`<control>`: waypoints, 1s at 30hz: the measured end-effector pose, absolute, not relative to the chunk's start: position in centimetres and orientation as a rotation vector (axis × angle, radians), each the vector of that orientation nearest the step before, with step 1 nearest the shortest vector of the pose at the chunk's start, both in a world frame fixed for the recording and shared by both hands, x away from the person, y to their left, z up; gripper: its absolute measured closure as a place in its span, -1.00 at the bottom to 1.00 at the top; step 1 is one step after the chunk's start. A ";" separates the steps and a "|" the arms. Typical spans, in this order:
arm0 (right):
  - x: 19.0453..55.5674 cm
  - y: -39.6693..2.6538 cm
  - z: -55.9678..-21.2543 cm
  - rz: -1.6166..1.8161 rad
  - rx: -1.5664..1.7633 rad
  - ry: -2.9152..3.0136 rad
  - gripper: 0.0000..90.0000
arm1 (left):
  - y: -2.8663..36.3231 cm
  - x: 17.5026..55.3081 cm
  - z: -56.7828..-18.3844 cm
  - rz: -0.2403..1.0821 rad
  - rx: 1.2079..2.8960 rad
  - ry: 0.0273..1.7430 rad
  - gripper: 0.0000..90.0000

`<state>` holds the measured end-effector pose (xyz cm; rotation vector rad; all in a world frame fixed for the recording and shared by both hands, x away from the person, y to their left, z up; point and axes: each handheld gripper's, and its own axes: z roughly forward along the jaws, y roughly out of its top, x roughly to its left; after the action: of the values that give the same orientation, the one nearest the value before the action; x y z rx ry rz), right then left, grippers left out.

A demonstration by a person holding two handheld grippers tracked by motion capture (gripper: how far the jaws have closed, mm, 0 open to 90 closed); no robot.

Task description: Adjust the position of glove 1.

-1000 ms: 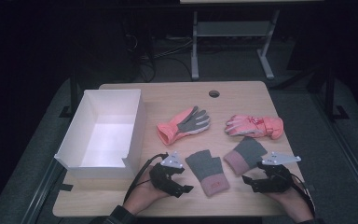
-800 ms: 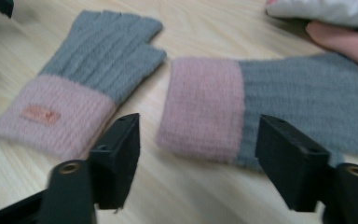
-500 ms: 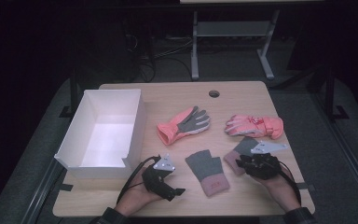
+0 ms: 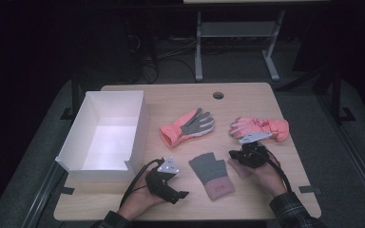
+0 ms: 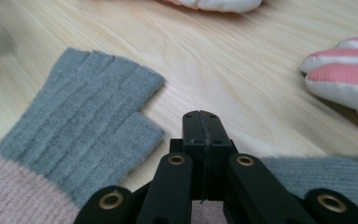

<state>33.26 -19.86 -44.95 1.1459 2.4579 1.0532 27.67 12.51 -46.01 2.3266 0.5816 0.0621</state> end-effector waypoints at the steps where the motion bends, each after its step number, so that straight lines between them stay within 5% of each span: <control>1: 33.3 -19.9 -44.9 1.053 1.146 2.458 1.00 | 12.5 27.7 -46.0 0.062 2.327 0.582 -0.71; 14: 34.9 -18.9 -45.9 1.012 1.144 2.505 1.00 | 12.6 27.8 -46.0 0.069 2.317 0.604 -0.71; 30: 31.5 -21.0 -45.9 0.971 1.175 2.556 1.00 | 12.8 27.7 -45.9 0.073 2.321 0.607 -0.70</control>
<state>31.51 -21.00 -45.85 1.1746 2.5560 0.9710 27.68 12.79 -45.93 2.3209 0.6074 0.0730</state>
